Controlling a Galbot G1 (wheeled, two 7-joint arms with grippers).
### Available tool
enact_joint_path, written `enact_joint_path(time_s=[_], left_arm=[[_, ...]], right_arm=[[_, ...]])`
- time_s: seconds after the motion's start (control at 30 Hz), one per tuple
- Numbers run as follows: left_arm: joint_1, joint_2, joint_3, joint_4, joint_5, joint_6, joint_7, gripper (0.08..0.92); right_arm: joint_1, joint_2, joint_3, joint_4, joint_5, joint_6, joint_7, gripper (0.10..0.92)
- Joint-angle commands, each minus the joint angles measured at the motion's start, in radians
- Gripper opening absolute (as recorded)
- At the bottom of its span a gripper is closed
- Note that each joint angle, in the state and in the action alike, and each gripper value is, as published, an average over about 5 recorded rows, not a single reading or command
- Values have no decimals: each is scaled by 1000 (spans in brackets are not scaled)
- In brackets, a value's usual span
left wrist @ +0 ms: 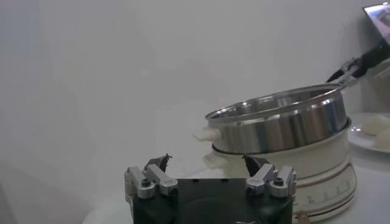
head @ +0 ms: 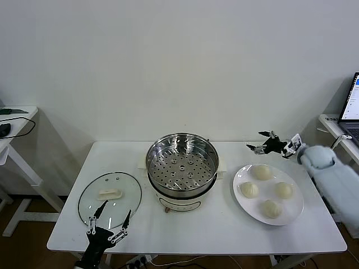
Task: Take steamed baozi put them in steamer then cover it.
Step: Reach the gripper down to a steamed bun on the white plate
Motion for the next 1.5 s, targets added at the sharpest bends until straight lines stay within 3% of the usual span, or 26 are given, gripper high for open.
enact_joint_path(time_s=[0.03,0.73,1.17,1.5], left_arm=[[3,-4,-2,-2,2,-2,-5,823],[31,-18,-7,-4,15,-12,-13,823],[29,-20,-5,2,17,-14,-17,823],[29,-19,-6,2,17,-14,-19,823]], right_arm=[[223,43,-214,-170,-392,90,-412,823],[195,203,-215,-267,-680,152,-291,823],[177,224,-187,-303,-709,164,-231,818],[161,230,-182,-308,-691,166,-210,673]])
